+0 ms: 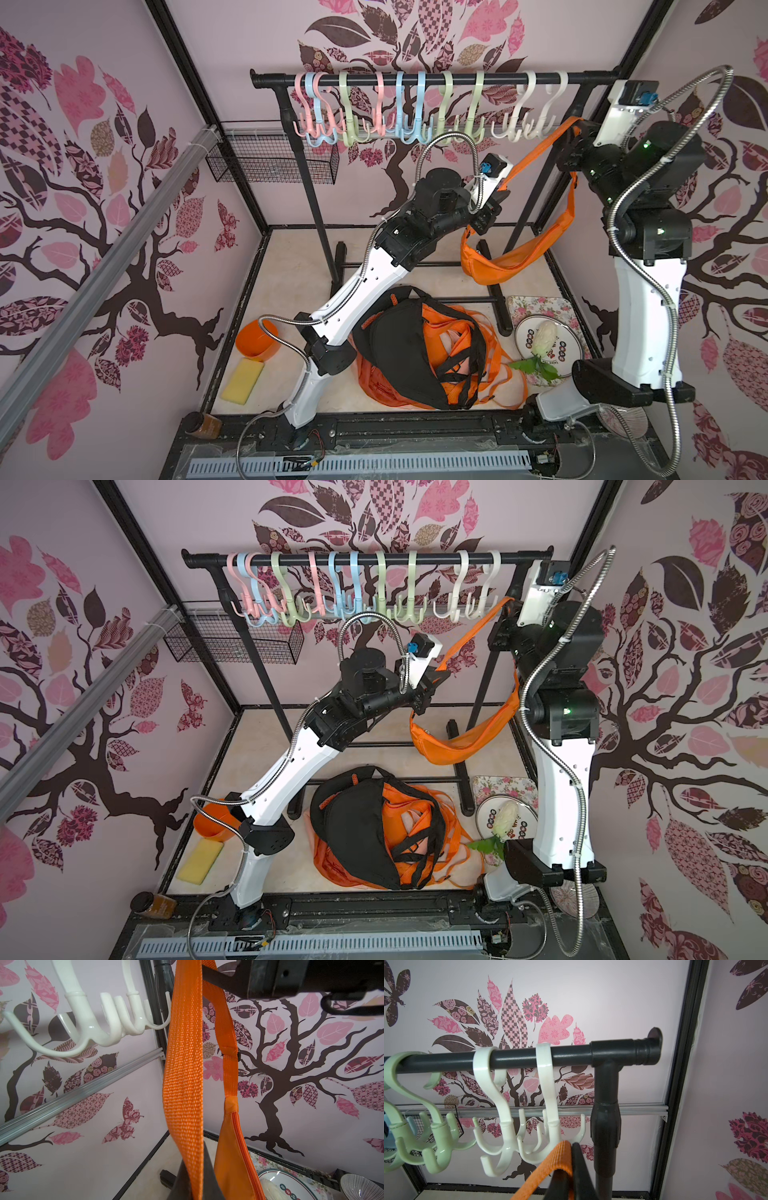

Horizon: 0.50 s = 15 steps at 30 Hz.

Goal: Hang the bag on a hook
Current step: Hang the bag on the hook.

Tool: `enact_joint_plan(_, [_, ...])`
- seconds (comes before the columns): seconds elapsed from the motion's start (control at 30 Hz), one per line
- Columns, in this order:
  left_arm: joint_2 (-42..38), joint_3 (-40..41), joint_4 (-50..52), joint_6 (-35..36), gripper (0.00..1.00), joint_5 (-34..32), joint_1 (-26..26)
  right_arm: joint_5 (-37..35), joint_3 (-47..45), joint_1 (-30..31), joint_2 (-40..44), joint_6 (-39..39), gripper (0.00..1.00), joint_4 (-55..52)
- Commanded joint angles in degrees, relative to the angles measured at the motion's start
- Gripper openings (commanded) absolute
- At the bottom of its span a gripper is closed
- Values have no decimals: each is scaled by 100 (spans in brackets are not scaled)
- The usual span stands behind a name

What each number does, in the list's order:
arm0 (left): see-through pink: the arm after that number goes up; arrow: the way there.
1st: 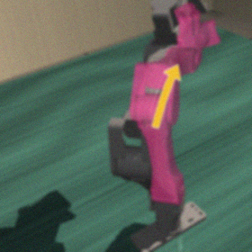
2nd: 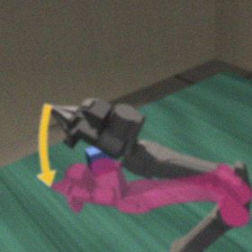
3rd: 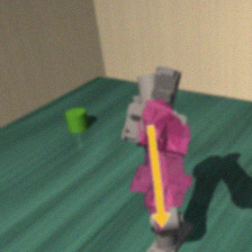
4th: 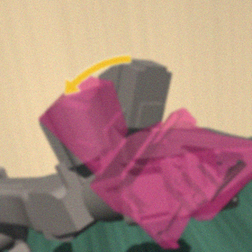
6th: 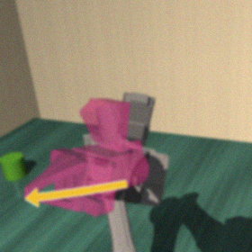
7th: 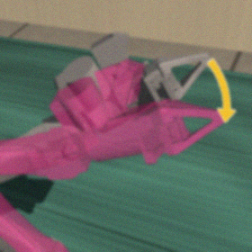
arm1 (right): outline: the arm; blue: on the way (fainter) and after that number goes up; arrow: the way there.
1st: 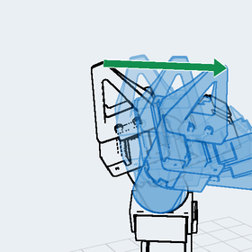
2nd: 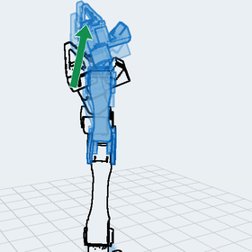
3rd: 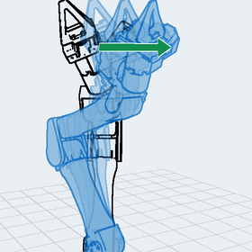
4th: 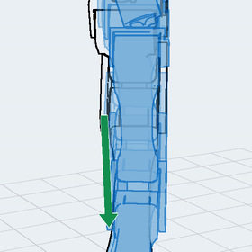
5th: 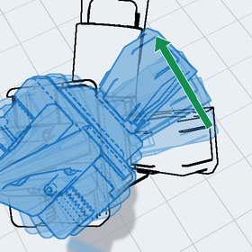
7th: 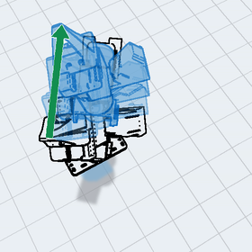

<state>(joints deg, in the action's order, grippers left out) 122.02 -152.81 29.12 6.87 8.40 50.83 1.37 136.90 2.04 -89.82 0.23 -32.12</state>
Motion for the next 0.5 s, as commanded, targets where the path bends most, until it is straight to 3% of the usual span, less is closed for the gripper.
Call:
enact_joint_plan(0.0, [-1, -311, -97, -187, 0, 172, 24, 189, 560, -291, -302, 138, 0, 4])
enact_joint_plan(0.47, [356, -532, -412, -530, 0, 228, -21, 2204, 1252, -1158, -1231, 1057, 0, -132])
